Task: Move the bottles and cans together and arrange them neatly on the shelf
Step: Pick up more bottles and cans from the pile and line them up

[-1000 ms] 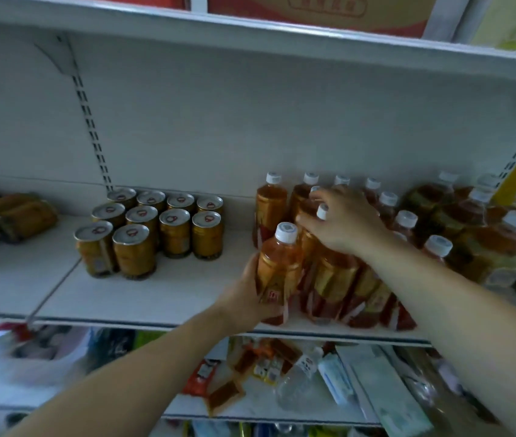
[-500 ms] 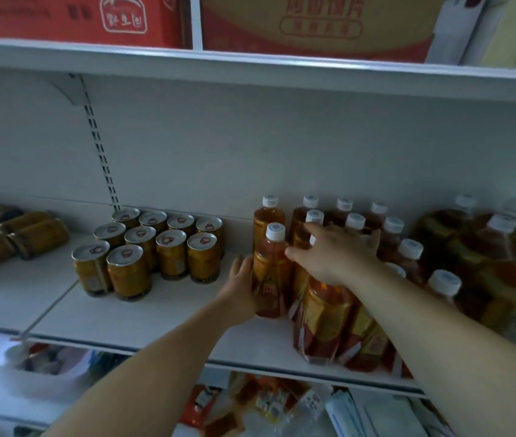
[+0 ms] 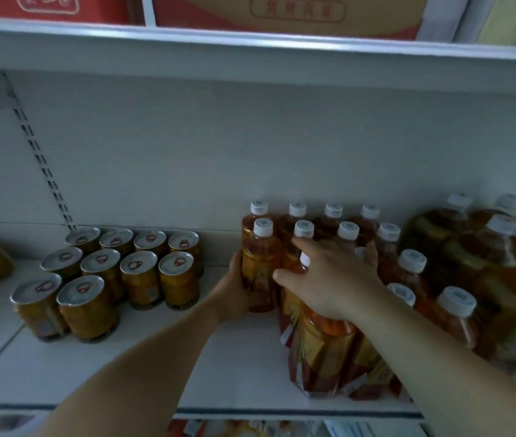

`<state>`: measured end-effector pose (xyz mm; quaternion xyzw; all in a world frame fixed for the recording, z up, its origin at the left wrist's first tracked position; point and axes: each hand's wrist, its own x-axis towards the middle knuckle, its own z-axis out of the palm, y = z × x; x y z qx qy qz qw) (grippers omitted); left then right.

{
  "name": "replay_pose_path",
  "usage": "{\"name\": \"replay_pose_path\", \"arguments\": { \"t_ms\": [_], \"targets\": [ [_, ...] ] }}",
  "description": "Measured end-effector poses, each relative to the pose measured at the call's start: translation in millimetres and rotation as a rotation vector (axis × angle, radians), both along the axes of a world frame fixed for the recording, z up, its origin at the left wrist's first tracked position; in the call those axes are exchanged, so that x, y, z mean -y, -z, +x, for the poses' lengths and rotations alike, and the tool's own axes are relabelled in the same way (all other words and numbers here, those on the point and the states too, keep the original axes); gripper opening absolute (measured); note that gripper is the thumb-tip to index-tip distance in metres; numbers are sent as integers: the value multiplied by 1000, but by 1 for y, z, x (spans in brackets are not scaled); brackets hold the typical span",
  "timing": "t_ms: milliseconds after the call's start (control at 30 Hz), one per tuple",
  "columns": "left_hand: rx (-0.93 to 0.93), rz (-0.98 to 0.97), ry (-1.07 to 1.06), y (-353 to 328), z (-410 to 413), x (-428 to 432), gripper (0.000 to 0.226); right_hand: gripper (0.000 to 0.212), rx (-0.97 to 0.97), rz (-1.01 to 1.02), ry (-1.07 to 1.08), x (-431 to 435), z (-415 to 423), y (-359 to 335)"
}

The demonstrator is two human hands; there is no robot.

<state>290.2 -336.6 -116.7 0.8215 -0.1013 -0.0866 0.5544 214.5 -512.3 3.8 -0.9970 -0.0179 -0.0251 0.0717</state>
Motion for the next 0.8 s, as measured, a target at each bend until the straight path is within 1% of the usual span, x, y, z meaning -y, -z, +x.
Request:
{"name": "replay_pose_path", "arguments": {
  "t_ms": [133,167,233,267,367,467,500,567,633,700,800],
  "targets": [
    [-10,6,29,-4,-2,3,110,85,-31,9,17,-1,0,-1],
    [-8,36,47,-10,-4,4,111,85,-39,13,21,-1,-1,-2],
    [7,170,77,-24,-6,2,113,83,-51,12,28,-2,-2,-4],
    [28,211,86,-31,-7,0,110,82,-52,10,29,-2,-2,-5],
    [129,252,150,-57,-13,-3,94,79,-65,14,25,-2,-3,-8],
    [148,278,148,-67,-24,-9,87,80,-87,17,18,-1,-4,-9],
    [122,320,118,-70,-31,-11,89,80,-97,10,15,-2,-4,-10],
    [24,428,36,-75,-50,-20,100,83,-133,-22,13,-3,-5,-15],
    [6,525,1,-77,-66,-35,100,86,-158,-60,15,-6,-8,-22],
    [31,587,-11,-84,-83,-52,90,82,-100,-54,-20,-12,-10,-32],
    [81,621,-21,-103,-110,-84,74,74,34,45,-116,-35,-9,-46]
  ]
}}
